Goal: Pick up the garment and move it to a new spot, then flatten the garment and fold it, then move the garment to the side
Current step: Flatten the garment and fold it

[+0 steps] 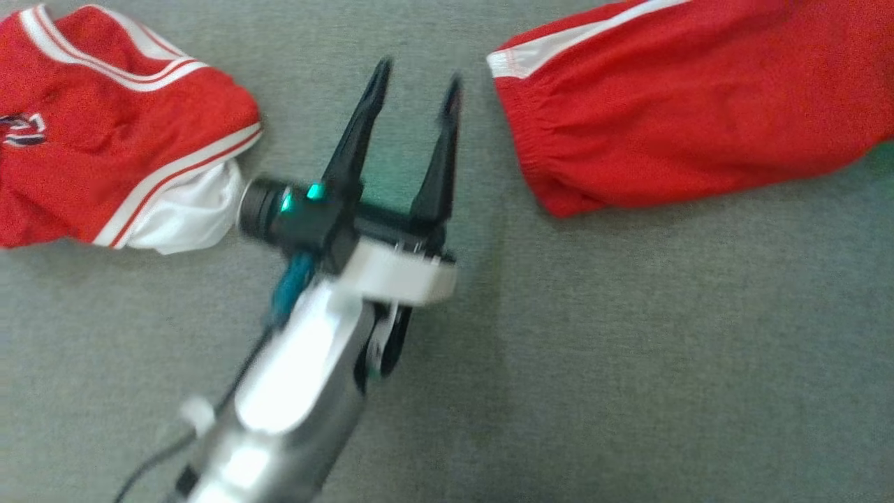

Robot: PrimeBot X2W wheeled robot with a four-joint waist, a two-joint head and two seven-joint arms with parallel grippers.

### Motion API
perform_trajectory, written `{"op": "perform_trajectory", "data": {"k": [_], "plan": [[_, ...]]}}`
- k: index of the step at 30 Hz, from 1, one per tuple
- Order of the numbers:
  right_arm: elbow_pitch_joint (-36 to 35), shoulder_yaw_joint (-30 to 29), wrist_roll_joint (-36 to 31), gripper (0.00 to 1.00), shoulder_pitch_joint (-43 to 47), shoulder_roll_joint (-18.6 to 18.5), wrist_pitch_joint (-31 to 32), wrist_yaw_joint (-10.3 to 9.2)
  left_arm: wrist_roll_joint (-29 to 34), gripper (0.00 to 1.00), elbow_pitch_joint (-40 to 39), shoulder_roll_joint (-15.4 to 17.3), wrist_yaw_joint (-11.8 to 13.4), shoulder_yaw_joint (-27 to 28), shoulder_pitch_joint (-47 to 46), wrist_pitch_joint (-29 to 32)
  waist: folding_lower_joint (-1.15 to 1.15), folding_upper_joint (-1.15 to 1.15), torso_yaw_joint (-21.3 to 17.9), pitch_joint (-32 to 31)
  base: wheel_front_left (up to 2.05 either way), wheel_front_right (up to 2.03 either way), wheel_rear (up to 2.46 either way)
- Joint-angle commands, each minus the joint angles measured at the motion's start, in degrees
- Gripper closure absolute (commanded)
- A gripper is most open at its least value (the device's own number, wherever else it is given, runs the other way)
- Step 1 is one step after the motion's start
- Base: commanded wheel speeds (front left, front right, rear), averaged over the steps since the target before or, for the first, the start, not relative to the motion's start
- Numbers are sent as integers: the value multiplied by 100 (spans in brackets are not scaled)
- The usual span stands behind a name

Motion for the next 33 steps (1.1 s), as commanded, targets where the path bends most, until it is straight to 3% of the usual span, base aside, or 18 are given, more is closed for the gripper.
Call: {"op": "perform_trajectory", "data": {"k": [1,8,9,10,11,21,25,33], "plan": [[36,31,44,0,233,-314,34,39,298,0,-403,60,146,340,365,-28,1,0,129,-56,0,0,0],[975,84,424,0,597,-457,568,39,1070,0,-1305,0,296,726,1600,-28,1,0,595,-168,0,0,0],[1009,112,516,9,647,-437,680,39,1098,0,-1356,-3,295,766,1687,-29,1,0,615,-183,0,0,0],[1020,149,591,66,690,-432,780,39,1120,0,-1399,-6,292,806,1759,-29,1,0,623,-197,0,0,0],[1018,181,645,100,722,-440,839,39,1146,0,-1431,-8,284,842,1813,-29,1,0,623,-214,0,0,0],[1265,98,797,100,716,-458,479,39,1388,0,-1452,-12,204,1116,2012,-29,1,0,117,-489,0,0,0],[1395,95,725,100,771,-729,276,39,1421,0,-1404,-13,115,1154,1978,-29,1,0,-157,-501,0,0,0],[794,120,705,100,595,-613,-172,39,1418,0,-1239,-13,53,1177,1976,-29,1,0,-398,-620,0,0,0]]}}
